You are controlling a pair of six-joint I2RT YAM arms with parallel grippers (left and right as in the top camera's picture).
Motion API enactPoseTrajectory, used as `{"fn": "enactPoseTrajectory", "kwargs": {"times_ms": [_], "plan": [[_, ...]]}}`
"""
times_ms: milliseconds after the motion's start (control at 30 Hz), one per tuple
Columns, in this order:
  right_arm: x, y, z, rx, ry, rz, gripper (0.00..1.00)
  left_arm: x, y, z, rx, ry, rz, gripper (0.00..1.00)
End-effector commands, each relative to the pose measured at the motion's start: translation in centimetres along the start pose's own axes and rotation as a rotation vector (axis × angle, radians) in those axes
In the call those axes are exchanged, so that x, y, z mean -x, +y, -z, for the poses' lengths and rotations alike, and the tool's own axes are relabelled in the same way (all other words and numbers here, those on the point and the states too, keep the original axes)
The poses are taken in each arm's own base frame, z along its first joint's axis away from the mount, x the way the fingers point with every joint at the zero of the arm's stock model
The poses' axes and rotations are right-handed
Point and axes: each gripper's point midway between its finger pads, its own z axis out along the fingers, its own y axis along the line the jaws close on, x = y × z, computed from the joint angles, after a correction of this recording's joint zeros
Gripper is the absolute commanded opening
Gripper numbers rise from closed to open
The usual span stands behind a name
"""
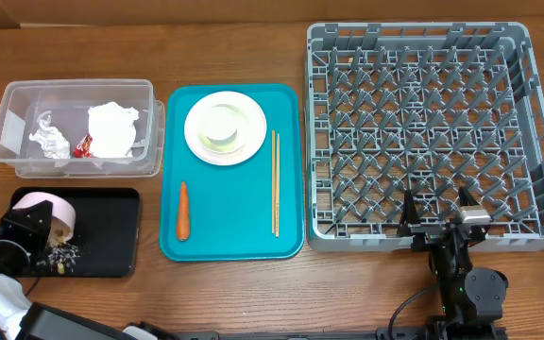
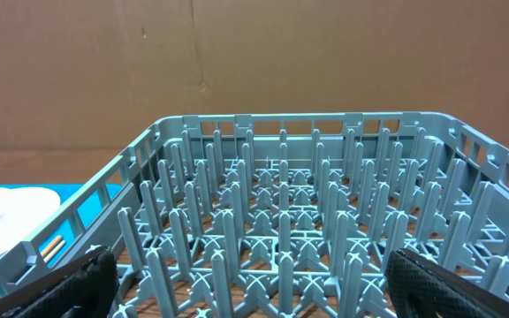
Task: Sort waste into correct bins and load items into the dishwasher
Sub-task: 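Tilt the bowl to dump rice and shells onto the black tray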
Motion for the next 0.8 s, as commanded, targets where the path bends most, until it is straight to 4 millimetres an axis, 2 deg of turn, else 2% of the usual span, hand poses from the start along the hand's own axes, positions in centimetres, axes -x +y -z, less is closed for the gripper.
{"fn": "enactPoseTrajectory", "kwargs": {"times_ms": [0, 67, 233, 300, 533, 667, 767], "plan": [[-0.1, 0.0, 0.0, 0.002, -0.008, 0.001, 1.0, 0.0, -1.2, 0.6, -0.075, -0.015, -0.018, 0.04], [-0.1, 0.0, 0.0, 0.002, -0.008, 0.001, 1.0, -0.1, -1.5, 0.7, -0.096, -0.012, -0.046, 0.04], [-0.1, 0.0, 0.0, 0.002, -0.008, 0.001, 1.0, -0.8, -4.8, 1.3, -0.293, -0.003, -0.205, 0.04], [-0.1, 0.0, 0.0, 0.002, -0.008, 0.001, 1.0, -0.9, -5.3, 1.5, -0.326, -0.006, -0.24, 0.04], [-0.1, 0.0, 0.0, 0.002, -0.008, 0.001, 1.0, -0.9, -5.5, 1.5, -0.334, -0.003, -0.234, 0.04], [-0.1, 0.0, 0.0, 0.002, -0.008, 0.001, 1.0, -1.6, -8.0, 2.7, -0.496, 0.032, -0.148, 0.04], [-0.1, 0.0, 0.0, 0.002, -0.008, 0.001, 1.0, -1.4, -7.2, 2.3, -0.445, 0.023, -0.157, 0.04]]}}
